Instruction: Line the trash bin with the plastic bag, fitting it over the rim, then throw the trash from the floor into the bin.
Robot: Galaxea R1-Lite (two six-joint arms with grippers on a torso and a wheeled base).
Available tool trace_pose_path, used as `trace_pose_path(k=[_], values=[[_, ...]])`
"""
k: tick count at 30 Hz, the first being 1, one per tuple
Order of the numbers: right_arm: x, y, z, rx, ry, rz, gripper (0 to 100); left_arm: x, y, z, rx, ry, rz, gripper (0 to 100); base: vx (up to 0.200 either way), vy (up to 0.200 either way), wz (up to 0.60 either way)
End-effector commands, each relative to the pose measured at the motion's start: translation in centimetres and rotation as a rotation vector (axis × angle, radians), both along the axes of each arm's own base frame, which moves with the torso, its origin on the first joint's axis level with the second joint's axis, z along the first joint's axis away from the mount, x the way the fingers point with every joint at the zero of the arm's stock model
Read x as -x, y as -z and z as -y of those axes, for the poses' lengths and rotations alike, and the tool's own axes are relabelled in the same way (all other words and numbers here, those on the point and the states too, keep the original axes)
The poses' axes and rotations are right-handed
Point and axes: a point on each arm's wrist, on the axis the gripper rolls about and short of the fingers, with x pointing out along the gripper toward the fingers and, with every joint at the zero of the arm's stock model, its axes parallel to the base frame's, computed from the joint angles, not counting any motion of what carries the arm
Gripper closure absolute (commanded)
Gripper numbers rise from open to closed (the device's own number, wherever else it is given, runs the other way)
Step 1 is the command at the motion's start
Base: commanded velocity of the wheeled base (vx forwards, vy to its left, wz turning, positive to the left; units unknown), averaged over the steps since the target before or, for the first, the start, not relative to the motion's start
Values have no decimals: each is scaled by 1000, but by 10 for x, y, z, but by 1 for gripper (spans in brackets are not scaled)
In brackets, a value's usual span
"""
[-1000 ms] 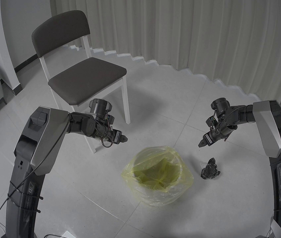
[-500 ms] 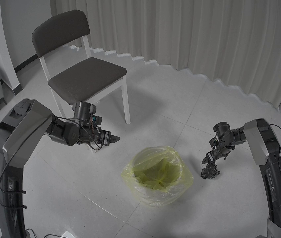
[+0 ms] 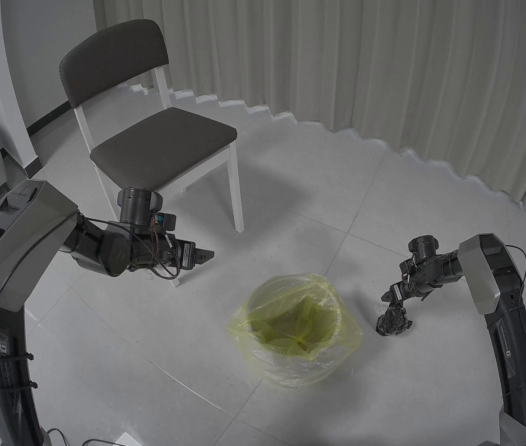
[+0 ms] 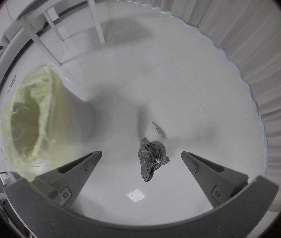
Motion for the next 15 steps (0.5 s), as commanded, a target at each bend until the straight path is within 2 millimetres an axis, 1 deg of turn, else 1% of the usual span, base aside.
trace_pose_path(k=[1, 6, 12, 13, 15], values=[[5, 21, 5, -1, 11, -41, 0, 1, -4, -2, 3, -4, 8, 0, 0, 0, 0], [12, 57, 6, 0, 27, -70, 0, 2, -4, -2, 3, -5, 6, 0, 0, 0, 0], [14, 64, 0, 5, 7, -76, 0, 0, -5, -2, 7, -5, 26, 0, 0, 0, 0], [14, 65, 0, 5, 7, -76, 100, 0, -5, -2, 7, -5, 26, 0, 0, 0, 0], [14, 64, 0, -1, 16, -75, 100, 1, -4, -3, 7, -7, 23, 0, 0, 0, 0]])
